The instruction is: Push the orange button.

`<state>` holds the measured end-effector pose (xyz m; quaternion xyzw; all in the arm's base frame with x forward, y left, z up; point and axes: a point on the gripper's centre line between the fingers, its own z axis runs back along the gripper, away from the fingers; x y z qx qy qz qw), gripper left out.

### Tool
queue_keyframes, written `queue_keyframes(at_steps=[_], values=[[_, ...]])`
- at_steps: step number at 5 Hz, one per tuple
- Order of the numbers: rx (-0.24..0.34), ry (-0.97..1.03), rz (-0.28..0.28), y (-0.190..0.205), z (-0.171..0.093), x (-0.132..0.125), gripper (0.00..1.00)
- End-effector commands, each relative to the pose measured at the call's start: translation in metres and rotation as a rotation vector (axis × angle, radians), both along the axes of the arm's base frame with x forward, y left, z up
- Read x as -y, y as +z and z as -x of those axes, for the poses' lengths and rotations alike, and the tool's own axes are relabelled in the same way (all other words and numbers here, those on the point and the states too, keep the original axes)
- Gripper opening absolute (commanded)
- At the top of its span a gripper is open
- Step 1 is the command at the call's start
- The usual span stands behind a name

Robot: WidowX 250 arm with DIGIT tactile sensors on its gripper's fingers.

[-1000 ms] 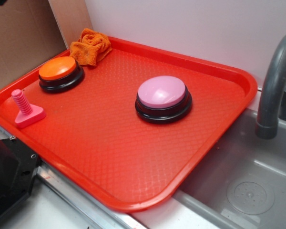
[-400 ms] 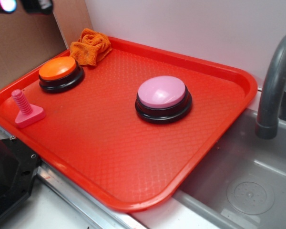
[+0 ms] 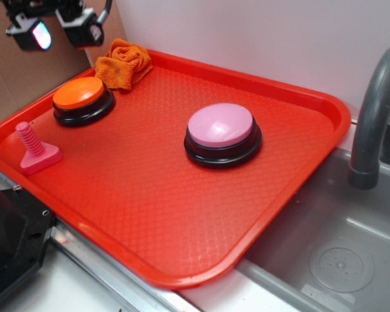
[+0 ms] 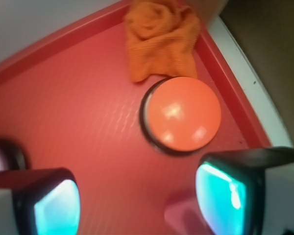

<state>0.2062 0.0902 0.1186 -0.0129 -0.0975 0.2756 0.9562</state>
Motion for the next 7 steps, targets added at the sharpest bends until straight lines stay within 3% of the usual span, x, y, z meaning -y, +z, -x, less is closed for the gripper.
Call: queue_keyframes(at_steps=[1,2,3,5,7], values=[[0.039,0.051,-0.016,-0.018,-0.002,-0.039,1.0],[0.028,0.02,-0.015,-0.03,-0.011,-0.042,1.0],[0.071,0.15,0.085,-0.051,0.021,-0.051,1.0],[0.023,0.15,0.062,-0.058,0.017,-0.062,1.0],[0.023,0.15,0.062,-0.058,0.017,-0.062,1.0]])
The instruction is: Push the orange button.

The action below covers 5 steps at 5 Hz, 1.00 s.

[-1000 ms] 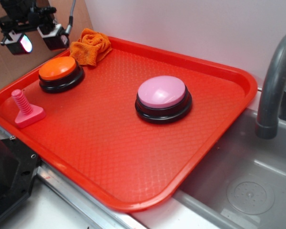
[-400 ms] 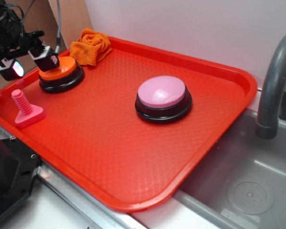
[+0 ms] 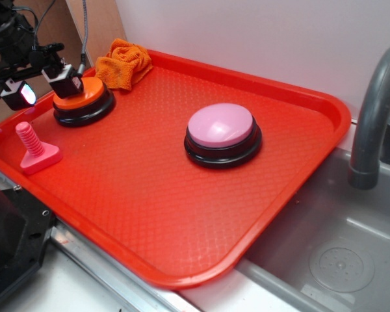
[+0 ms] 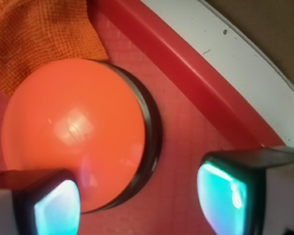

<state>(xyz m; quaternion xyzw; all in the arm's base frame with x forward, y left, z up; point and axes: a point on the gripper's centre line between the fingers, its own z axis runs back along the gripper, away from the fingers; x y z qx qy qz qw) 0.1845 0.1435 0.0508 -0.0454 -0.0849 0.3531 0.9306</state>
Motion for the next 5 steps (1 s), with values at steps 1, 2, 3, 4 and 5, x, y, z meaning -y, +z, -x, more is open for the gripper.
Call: queue_keyframes(at_steps=[1,2,3,4,5], values=[[0.025,-0.004,-0.025,0.01,-0.004,-0.009,1.0],[0.025,-0.004,-0.025,0.01,-0.004,-0.009,1.0],[0.049,-0.037,-0.053,0.022,-0.011,0.002,1.0],[0.049,-0.062,-0.097,0.032,-0.024,0.016,1.0],[0.03,-0.069,-0.117,0.03,-0.035,0.017,1.0]])
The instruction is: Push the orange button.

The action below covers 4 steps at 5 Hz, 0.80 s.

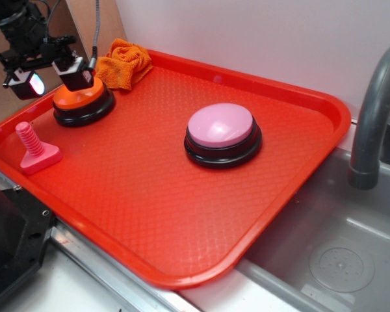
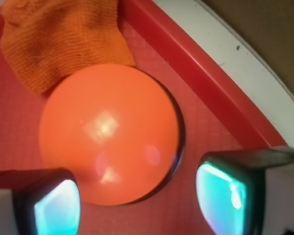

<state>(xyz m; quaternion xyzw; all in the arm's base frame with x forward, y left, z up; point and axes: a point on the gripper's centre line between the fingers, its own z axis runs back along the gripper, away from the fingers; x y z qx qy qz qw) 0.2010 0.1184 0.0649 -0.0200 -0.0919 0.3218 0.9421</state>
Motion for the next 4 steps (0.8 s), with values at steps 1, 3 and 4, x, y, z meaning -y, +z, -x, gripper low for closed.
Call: queue_keyframes(at_steps=[1,3,4], values=[[0.003,0.003,-0.06,0.001,-0.032,-0.023,1.0],[-0.059,-0.006,-0.072,-0.025,-0.047,-0.035,1.0],[-0.005,-0.057,-0.09,-0.017,-0.04,-0.026,1.0]])
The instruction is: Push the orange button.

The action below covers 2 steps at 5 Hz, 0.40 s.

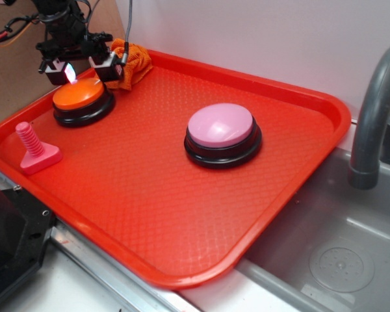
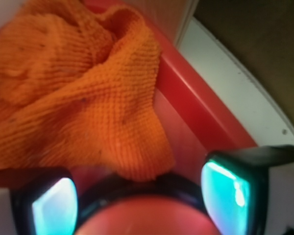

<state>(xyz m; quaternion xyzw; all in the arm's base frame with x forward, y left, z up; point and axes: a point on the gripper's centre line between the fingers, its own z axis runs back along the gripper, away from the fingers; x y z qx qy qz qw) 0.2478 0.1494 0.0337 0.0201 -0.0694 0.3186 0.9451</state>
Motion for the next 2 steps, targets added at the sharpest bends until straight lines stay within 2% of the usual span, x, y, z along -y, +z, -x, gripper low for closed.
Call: queue_keyframes(at_steps=[1,2], values=[[0.087,-0.082,-0.014,0.032,0.015,0.016,1.0],[0.105,-0.096,-0.004,0.047,0.017,0.024,1.0]])
